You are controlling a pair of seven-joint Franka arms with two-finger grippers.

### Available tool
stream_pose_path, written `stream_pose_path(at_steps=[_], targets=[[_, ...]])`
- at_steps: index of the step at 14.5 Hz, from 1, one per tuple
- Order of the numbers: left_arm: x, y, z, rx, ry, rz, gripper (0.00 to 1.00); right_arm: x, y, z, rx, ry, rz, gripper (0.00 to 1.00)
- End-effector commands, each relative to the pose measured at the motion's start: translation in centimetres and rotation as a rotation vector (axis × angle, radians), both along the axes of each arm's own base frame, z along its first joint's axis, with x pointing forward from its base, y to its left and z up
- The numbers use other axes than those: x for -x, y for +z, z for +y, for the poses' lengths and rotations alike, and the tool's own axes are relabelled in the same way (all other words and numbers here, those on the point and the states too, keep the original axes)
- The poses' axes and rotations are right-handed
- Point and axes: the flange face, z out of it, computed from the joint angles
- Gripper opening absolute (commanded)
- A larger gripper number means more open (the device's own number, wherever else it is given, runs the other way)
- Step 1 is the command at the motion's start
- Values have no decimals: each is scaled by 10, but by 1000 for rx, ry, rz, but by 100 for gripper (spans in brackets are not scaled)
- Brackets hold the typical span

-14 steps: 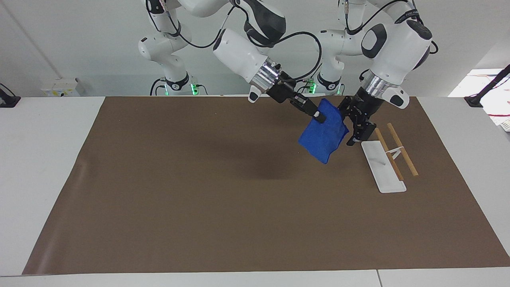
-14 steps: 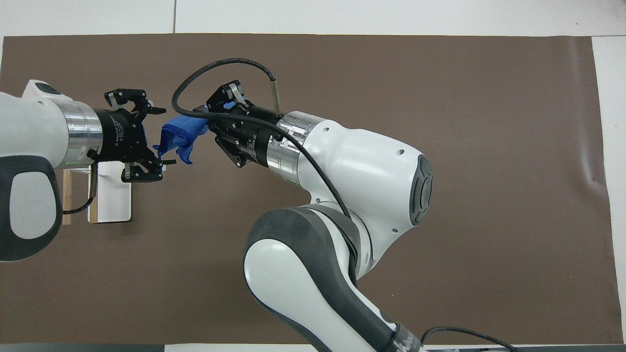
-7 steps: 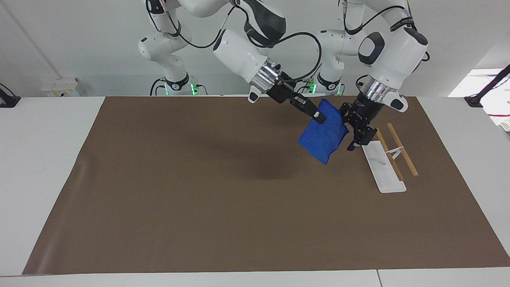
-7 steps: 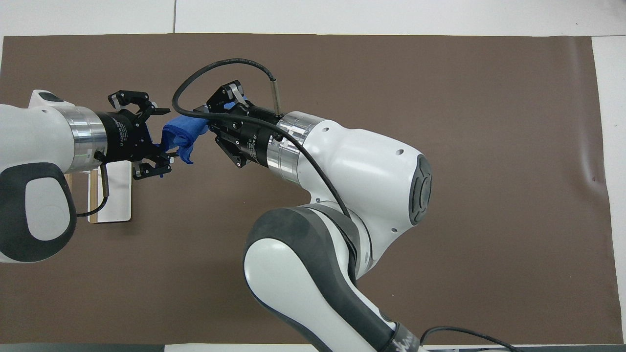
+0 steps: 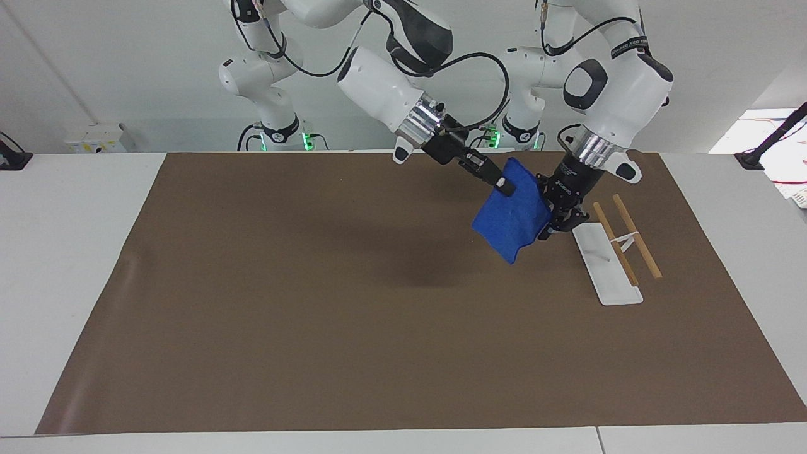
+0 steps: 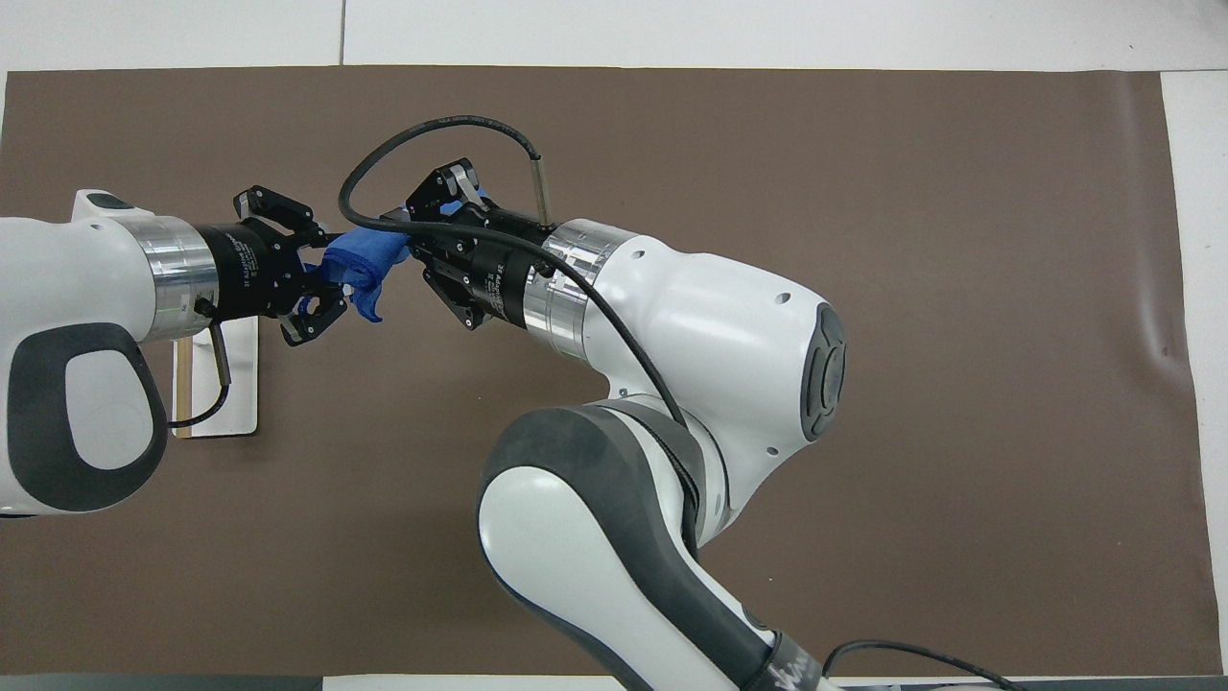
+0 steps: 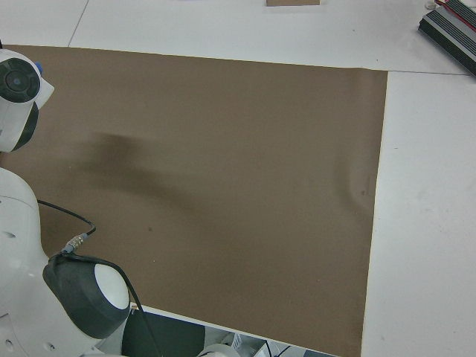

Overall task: Right arm passes towel to left arm to hang
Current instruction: 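Open the right gripper and withdraw it while the left gripper holds the towel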

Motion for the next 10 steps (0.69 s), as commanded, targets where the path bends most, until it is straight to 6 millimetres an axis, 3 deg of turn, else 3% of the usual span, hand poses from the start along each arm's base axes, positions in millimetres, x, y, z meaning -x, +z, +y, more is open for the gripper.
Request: stream_pose_path(at_steps=[1, 5, 10], targets=[[2, -3, 0, 13, 11, -8, 0, 0, 0, 0, -5, -11, -3, 0], [-1, -2, 0, 11, 7, -8, 0, -2, -4, -1, -1, -13, 1, 0], [-6, 13, 2, 10, 7, -35, 0, -2, -3, -2, 2, -10, -3, 0]])
